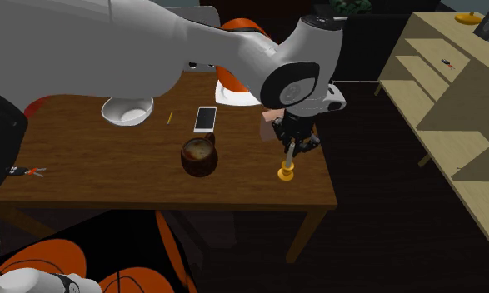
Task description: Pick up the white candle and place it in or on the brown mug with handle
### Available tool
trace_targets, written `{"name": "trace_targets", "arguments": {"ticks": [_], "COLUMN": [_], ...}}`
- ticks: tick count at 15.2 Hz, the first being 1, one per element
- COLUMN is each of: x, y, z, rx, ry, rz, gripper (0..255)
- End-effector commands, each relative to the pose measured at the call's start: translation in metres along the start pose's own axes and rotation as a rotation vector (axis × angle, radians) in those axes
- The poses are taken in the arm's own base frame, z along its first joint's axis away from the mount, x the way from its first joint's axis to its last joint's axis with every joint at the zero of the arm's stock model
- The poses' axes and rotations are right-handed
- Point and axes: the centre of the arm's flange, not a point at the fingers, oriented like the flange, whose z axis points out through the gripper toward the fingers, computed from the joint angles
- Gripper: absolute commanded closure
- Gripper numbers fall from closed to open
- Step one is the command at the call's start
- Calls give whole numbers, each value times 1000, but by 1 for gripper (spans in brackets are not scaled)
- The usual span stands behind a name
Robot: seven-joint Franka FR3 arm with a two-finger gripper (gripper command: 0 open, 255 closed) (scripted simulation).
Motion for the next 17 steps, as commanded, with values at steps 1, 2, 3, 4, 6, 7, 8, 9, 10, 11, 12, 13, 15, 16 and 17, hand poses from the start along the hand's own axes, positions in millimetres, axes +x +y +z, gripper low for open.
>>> {"name": "trace_targets", "arguments": {"ticks": [1, 2, 3, 4, 6, 7, 8, 9, 10, 11, 12, 13, 15, 16, 17], "x": [0, 0, 0, 0, 1, 1, 1, 1, 2, 2, 2, 2, 3, 3, 3], "y": [-1, -1, -1, -1, -1, -1, -1, -1, -1, -1, -1, -1, -1, -1, -1], "z": [-12, -17, -23, -28, -38, -44, -49, -54, -60, -65, -70, -75, -86, -91, -97], "rx": [0, 0, 0, 0, 0, 0, 0, 0, 0, 0, 0, 0, 0, 0, 0], "ry": [0, 0, 0, 0, 0, 0, 0, 0, 0, 0, 0, 0, 0, 0, 0], "rz": [0, 0, 0, 0, 0, 0, 0, 0, 0, 0, 0, 0, 0, 0, 0], "gripper": [255, 255, 255, 255, 255, 255, 255, 255, 255, 255, 255, 255, 255, 255, 255]}}
